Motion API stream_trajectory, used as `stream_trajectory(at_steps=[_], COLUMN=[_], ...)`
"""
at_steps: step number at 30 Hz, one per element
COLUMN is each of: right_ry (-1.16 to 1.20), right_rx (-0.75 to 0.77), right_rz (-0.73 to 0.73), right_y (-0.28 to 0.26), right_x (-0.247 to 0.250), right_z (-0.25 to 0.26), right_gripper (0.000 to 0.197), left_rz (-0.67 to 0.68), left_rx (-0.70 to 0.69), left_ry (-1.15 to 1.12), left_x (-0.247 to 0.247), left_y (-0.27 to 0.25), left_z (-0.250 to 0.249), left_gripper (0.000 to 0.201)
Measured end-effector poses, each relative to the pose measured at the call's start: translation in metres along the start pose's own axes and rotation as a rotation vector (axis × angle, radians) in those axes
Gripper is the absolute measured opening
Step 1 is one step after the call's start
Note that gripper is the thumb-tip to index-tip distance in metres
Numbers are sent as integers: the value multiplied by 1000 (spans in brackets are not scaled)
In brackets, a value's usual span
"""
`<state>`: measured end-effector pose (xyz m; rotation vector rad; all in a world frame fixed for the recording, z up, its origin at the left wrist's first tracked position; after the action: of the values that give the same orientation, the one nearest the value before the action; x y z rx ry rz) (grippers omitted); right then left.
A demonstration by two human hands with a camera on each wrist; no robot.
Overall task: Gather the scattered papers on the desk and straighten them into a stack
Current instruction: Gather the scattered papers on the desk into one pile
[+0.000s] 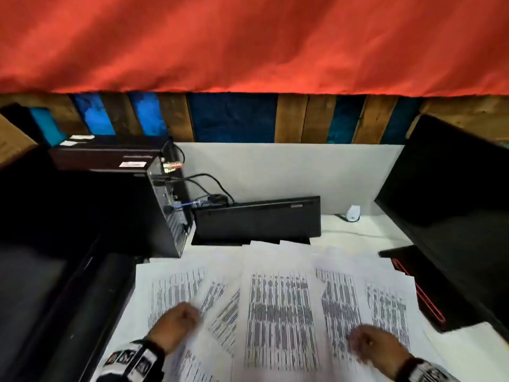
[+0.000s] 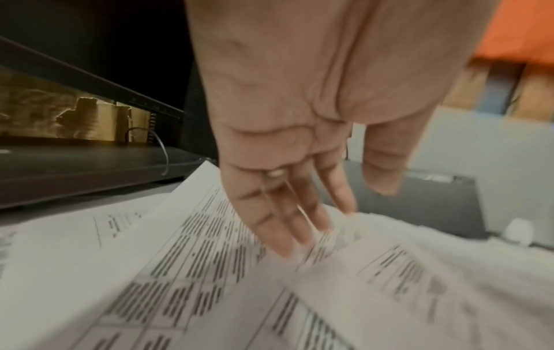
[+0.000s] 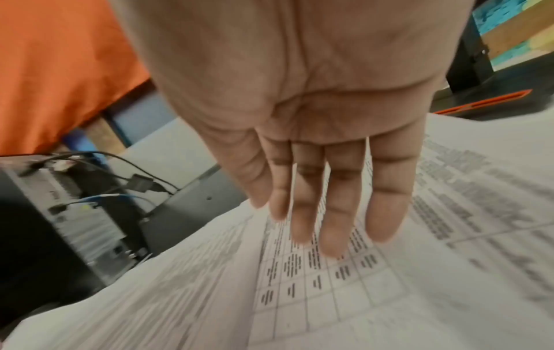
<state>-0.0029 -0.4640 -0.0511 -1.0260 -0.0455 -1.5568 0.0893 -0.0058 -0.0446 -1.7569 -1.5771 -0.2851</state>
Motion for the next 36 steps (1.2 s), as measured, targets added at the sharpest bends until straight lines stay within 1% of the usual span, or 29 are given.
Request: stream_trajectory(at_steps=[1, 2, 3, 5, 7, 9, 10, 11, 13, 14, 15, 17, 18, 19, 21, 22, 23, 24, 25, 26, 27, 28, 29, 30, 31, 32, 33, 35, 36], right_ry=[30, 57, 59, 121, 109, 70, 70, 86, 93, 83, 95, 144, 170, 199, 167, 109, 74, 69, 107, 106, 61, -40, -138, -217, -272, -293, -265, -38, 70], right_rx=[-22, -64, -126, -212, -270, -245, -220, -204, -143, -117, -109, -112, -134, -136, -69, -15, 27, 40, 24, -18, -77, -170, -275, -376, -455, -497, -507, -428, -379], right_rz=[-50, -114, -143, -134, -145, -130, -105, -71, -32, -20, -24, -70, -93, -101, -14, 35, 49, 36, -6, -93, -219, -347, -440, -485, -486, -460, -417, -334, -280], right_y=[11, 19, 28, 48, 36, 31, 30, 30, 26, 24, 25, 29, 31, 32, 32, 30, 30, 30, 30, 32, 33, 31, 24, 16, 11, 10, 10, 23, 31], right_x=[-3, 0, -4, -19, -34, -50, -60, -73, -90, -95, -98, -95, -94, -94, -107, -114, -117, -114, -106, -89, -65, -38, -13, 8, 20, 25, 25, 5, -7], right_z=[6, 6, 0, -9, 7, 27, 38, 45, 61, 66, 66, 63, 59, 59, 68, 77, 81, 83, 81, 73, 63, 48, 32, 18, 5, -4, -9, -9, -5], right_gripper=[8, 10, 18, 35, 50, 57, 59, 60, 53, 50, 47, 44, 45, 46, 46, 44, 41, 39, 39, 41, 44, 50, 57, 66, 76, 85, 89, 82, 76], left_rz=[-66, -141, -173, -236, -243, -144, -60, 20, 157, 174, 129, -83, -166, -219, -206, -177, -145, -115, -91, -87, -101, -112, -115, -123, -133, -141, -148, -139, -112], left_rx=[16, 53, 81, 98, 135, 192, 208, 192, 126, 97, 73, 85, 125, 172, 256, 280, 304, 326, 337, 346, 351, 356, 354, 345, 335, 324, 317, 297, 272], left_ry=[42, 103, 166, 225, 243, 171, 140, 137, 243, 322, 400, 464, 448, 419, 319, 236, 172, 153, 186, 246, 300, 352, 383, 387, 352, 281, 198, 107, 100], left_x=[2, 8, 6, 5, -7, -29, -45, -63, -89, -93, -88, -62, -51, -43, -45, -50, -55, -58, -58, -57, -54, -52, -52, -54, -56, -60, -63, -71, -76], left_y=[10, 14, 19, 20, 16, 11, 8, 3, -5, -8, -7, -1, 1, 1, 2, 2, 1, 2, 2, 5, 7, 8, 7, 7, 6, 6, 4, 4, 4], left_z=[8, 9, 15, 7, 6, 4, 2, -2, -11, -14, -18, -19, -14, -9, 0, 2, 2, 4, 5, 8, 11, 13, 13, 13, 10, 10, 5, 0, -5], left_gripper=[5, 12, 18, 26, 34, 42, 43, 43, 44, 44, 44, 46, 52, 64, 85, 92, 99, 104, 106, 105, 103, 102, 103, 103, 104, 104, 104, 101, 94])
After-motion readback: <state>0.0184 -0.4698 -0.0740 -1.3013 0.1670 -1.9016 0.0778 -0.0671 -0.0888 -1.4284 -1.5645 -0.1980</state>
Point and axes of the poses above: each hand's wrist, its own y-axis towards the middle knuckle, its own x-axis out of the back of the hand, z = x × y, the point moved 10 cm from there along y, towards the middle knuckle, and after that the axes turned 7 degrees about -z, right-handed, at the moved point
